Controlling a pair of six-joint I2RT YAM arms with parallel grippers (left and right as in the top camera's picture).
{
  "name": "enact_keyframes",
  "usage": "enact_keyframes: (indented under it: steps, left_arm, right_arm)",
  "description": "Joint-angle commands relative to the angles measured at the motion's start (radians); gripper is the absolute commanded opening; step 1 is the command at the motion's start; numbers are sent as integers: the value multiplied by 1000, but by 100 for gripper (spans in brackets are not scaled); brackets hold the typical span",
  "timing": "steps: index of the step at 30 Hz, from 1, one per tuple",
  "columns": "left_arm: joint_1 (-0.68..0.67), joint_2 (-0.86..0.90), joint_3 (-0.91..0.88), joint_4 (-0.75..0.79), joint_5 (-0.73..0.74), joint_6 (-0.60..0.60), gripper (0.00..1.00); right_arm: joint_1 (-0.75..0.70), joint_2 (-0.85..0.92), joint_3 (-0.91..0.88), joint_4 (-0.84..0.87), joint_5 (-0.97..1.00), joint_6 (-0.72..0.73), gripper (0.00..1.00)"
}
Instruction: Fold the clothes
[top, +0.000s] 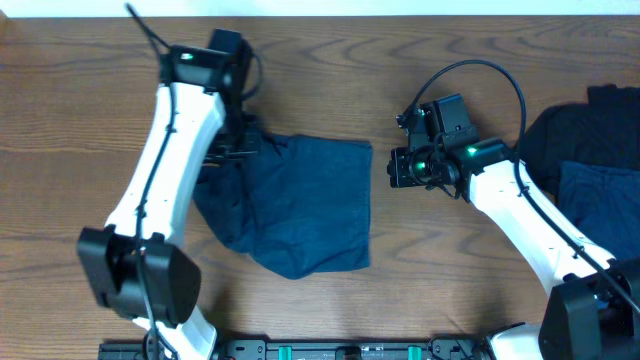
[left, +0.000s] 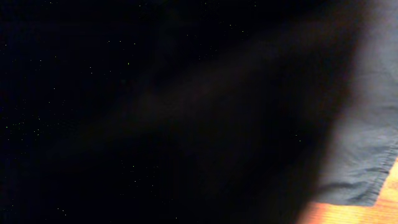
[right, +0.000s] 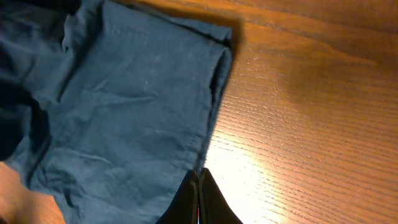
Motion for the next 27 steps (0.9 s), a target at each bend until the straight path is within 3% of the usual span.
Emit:
enact_keyframes:
  steps: [1, 8, 14, 27]
  left_arm:
    - [-53, 45, -6, 1, -5, -67, 6]
    - [-66, 58, -3, -10, -21, -66, 6]
    - [-54, 54, 15, -61, -24, -66, 6]
    - [-54, 29, 101, -152, -23, -63, 6]
  right_arm:
    - [-4, 31, -1, -10, 37, 14, 1]
    - [-3, 179, -2, 35, 29, 14, 1]
    - [13, 314, -2, 148, -150, -58, 1]
    - [24, 353, -2, 114, -91, -88, 1]
